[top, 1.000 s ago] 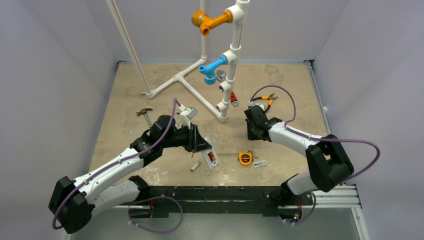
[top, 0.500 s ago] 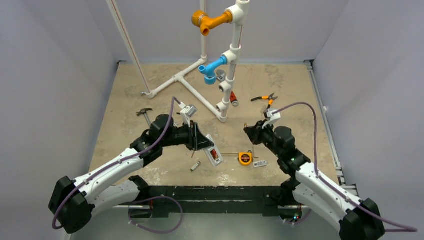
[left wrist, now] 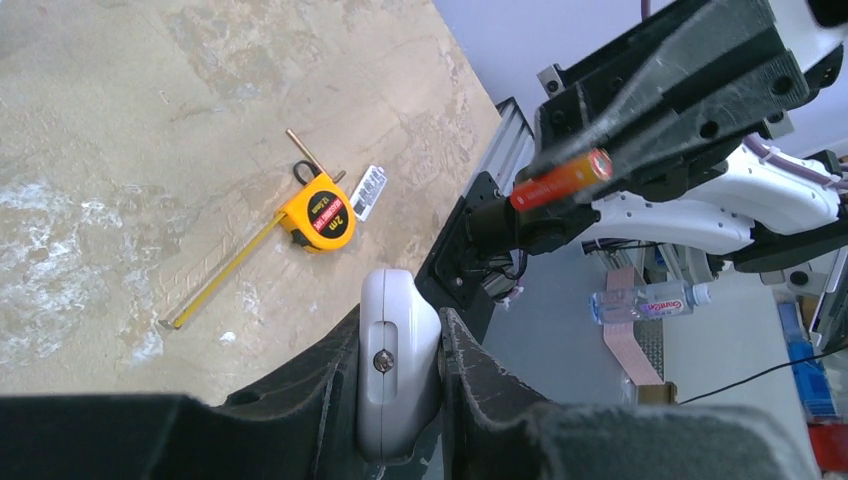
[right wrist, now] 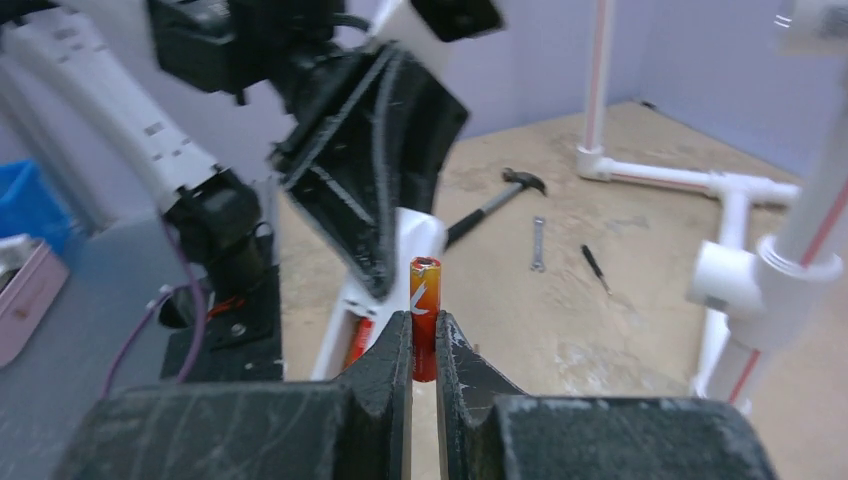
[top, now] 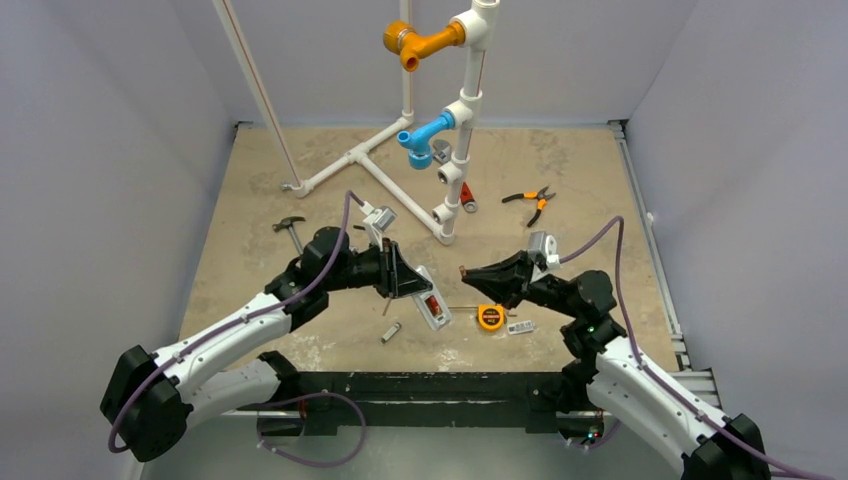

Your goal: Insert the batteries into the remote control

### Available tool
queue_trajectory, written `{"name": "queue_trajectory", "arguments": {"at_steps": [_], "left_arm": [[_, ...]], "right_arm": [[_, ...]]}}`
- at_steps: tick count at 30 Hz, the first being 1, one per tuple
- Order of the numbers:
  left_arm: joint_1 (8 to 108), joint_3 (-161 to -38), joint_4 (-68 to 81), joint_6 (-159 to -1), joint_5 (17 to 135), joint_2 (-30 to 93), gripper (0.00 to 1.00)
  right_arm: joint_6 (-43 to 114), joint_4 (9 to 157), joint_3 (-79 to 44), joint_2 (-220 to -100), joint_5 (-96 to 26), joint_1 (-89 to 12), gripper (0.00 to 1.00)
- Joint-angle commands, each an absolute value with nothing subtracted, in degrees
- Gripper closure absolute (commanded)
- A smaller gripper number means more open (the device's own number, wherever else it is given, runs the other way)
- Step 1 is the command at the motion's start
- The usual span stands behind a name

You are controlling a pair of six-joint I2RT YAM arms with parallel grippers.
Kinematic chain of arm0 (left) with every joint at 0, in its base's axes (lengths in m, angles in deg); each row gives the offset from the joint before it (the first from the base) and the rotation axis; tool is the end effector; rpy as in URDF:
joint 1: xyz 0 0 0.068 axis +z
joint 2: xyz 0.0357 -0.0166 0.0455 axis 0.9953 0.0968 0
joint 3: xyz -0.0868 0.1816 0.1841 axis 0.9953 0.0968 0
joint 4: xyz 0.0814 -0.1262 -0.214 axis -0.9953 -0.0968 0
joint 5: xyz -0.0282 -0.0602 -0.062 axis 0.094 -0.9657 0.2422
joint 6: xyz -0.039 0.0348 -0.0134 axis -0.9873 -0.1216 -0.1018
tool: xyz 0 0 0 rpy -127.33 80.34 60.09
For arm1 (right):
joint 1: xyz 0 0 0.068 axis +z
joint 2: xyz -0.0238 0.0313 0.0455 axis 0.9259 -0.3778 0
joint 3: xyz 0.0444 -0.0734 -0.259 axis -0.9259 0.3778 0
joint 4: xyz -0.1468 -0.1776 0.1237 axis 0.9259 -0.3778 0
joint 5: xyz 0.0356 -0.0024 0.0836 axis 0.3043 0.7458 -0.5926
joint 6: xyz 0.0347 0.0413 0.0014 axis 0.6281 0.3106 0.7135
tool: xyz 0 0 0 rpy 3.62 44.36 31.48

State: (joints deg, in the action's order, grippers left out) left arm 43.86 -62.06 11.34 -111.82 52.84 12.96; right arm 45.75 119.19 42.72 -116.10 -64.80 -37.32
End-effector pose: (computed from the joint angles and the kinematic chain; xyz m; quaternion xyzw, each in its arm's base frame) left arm 0.1602 -0.1615 0.2681 0.1420 0.7711 -0.5493 0.2891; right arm 0.1261 0.0992 0.2623 -0.3168 0.5504 0.4812 0.6042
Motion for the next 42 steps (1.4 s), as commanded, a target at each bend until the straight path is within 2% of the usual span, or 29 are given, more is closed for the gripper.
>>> {"name": "queue_trajectory", "arguments": {"at_steps": [1,9,15,20,25,42], "left_arm": [[43.75,-62.34,16.39,-112.24,51.49,13.2,1.0],[43.69,-60.23,24.04,-112.49,48.77,13.09,1.0],[43.7,-59.35,28.81,-112.26,45.68,12.81,1.0],[43.7,-57.85,36.67,-112.57,41.77,12.27,1.0],[43.66,-56.06,42.54,-113.37,39.84,11.08,1.0],[43.64,-53.16,44.75,-111.97,42.88,7.98,1.0]], "right_arm": [[40.22,124.23,40.33,-116.18,-80.68,-37.17,1.0],[31.72,114.9,37.07,-117.69,-89.24,-37.17,1.0],[30.19,115.09,35.52,-118.85,-93.89,-36.19,1.0],[24.36,106.82,31.81,-118.56,-94.69,-35.08,1.0],[23.76,105.51,30.83,-117.95,-94.41,-34.59,1.0],[24.72,105.41,30.69,-117.83,-90.68,-30.16,1.0]]}}
